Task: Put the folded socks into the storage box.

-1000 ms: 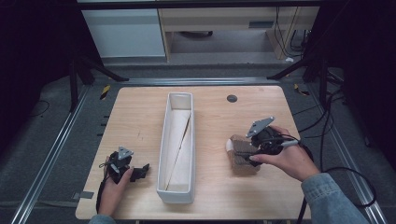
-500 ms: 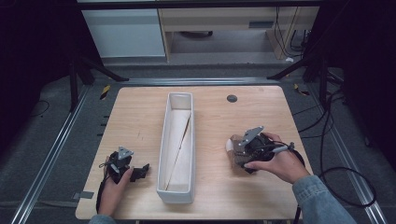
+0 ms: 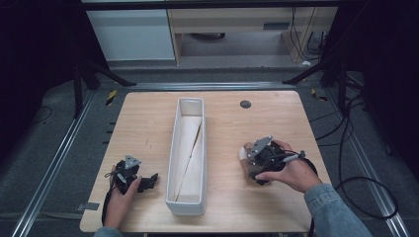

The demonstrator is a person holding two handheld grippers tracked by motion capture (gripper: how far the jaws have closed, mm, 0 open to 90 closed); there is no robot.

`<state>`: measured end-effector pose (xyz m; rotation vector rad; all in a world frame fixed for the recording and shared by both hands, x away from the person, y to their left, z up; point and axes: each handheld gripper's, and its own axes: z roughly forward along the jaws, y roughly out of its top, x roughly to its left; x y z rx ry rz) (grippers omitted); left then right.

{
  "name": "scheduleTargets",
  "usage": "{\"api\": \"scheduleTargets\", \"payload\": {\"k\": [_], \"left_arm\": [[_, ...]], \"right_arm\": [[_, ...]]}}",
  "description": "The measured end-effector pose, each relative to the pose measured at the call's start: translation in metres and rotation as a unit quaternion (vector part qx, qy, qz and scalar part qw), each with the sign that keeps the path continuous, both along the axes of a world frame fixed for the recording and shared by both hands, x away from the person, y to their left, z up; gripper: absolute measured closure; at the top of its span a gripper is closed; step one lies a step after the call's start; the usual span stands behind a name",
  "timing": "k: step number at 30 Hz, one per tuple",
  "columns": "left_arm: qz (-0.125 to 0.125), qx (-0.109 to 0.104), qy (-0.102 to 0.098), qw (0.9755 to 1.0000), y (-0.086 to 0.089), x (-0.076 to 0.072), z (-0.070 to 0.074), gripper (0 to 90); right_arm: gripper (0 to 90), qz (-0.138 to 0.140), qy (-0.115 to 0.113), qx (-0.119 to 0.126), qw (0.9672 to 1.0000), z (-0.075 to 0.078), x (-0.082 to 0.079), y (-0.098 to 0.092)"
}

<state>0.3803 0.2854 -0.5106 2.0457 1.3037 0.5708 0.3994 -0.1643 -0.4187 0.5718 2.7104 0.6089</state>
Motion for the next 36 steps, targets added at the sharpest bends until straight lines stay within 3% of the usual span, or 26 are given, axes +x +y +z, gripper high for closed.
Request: {"api": "scheduleTargets", "payload": {"k": [9, 11, 15, 23, 26, 30, 36], "left_arm": [[0.0, 0.0, 0.0, 1.0, 0.0, 0.0, 0.0, 0.0], [0.0, 0.0, 0.0, 1.0, 0.0, 0.0, 0.0, 0.0], [0.0, 0.0, 0.0, 1.0, 0.0, 0.0, 0.0, 0.0], [0.0, 0.0, 0.0, 1.0, 0.0, 0.0, 0.0, 0.0], [0.0, 0.0, 0.0, 1.0, 0.0, 0.0, 0.0, 0.0], [0.0, 0.0, 0.0, 1.0, 0.0, 0.0, 0.0, 0.0], [0.0, 0.0, 0.0, 1.0, 0.0, 0.0, 0.0, 0.0]], "right_arm": [[11.6, -0.002, 0.003, -0.012, 0.9999, -0.011, 0.003, 0.002], [11.3, 0.004, 0.001, -0.024, 0.9997, -0.014, 0.003, 0.002], [10.6, -0.002, 0.001, -0.022, 0.9998, -0.021, 0.003, 0.001], [11.2, -0.001, -0.018, -0.04, 0.999, -0.032, 0.004, -0.001], [15.7, -0.001, -0.024, -0.046, 0.9987, -0.032, 0.004, -0.001], [28.9, -0.002, -0.029, -0.053, 0.9982, -0.027, 0.003, -0.001], [43.2, -0.016, -0.022, -0.04, 0.9988, -0.01, 0.005, -0.003]]}}
